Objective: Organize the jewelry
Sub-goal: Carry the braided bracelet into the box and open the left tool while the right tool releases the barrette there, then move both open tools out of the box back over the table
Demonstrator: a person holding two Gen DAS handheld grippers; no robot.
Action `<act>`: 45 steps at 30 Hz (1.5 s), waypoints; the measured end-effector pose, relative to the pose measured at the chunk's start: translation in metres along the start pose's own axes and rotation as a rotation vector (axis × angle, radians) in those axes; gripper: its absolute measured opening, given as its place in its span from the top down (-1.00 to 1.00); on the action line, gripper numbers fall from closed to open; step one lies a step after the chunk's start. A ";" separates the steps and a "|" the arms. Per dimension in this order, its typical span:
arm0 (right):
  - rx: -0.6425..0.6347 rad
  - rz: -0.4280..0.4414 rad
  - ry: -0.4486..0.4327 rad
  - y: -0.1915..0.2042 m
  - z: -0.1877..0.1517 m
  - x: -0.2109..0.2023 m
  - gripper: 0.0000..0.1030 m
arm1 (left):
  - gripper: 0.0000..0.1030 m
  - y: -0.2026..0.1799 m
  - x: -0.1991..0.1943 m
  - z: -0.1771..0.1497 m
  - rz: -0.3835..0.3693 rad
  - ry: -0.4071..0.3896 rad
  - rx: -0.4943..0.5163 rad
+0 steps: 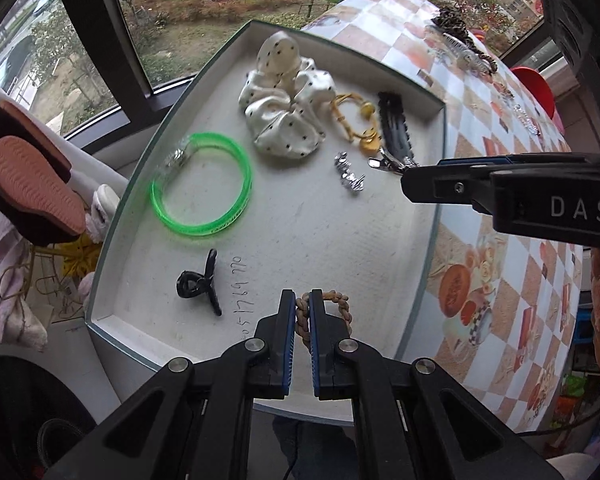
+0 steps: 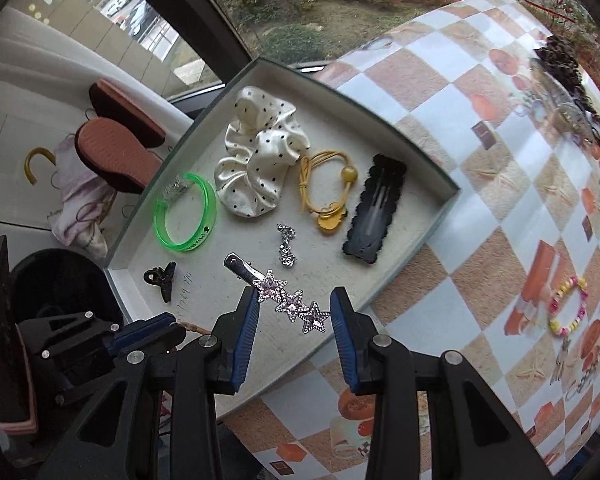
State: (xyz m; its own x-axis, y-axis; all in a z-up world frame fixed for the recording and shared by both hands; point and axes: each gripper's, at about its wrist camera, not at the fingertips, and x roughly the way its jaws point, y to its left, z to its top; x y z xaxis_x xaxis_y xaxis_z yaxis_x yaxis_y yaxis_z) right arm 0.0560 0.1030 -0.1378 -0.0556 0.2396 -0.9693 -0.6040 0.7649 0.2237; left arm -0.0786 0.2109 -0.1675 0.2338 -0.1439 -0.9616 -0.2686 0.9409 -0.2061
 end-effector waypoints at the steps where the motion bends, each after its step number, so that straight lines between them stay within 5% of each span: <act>1: -0.003 -0.002 0.010 0.001 0.001 0.004 0.23 | 0.79 0.001 0.003 -0.001 0.005 0.005 -0.001; 22: 0.008 -0.019 0.145 0.009 -0.001 0.059 0.20 | 0.78 0.010 0.028 -0.013 0.065 0.050 0.005; 25: 0.014 -0.006 0.148 0.009 0.000 0.060 -0.05 | 0.78 0.010 0.028 -0.014 0.071 0.055 0.011; 27: 0.019 0.011 0.134 0.008 0.001 0.055 -0.19 | 0.78 0.009 0.026 -0.014 0.076 0.055 0.015; 45: 0.145 0.026 -0.022 -0.021 -0.014 -0.017 -0.31 | 0.78 -0.004 0.005 -0.004 0.161 0.042 0.030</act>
State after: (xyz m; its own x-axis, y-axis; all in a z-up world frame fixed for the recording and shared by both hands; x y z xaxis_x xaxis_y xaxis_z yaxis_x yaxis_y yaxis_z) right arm 0.0583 0.0744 -0.1273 -0.0514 0.2722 -0.9609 -0.4813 0.8363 0.2627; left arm -0.0798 0.2056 -0.1720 0.1502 -0.0029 -0.9887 -0.2708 0.9616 -0.0439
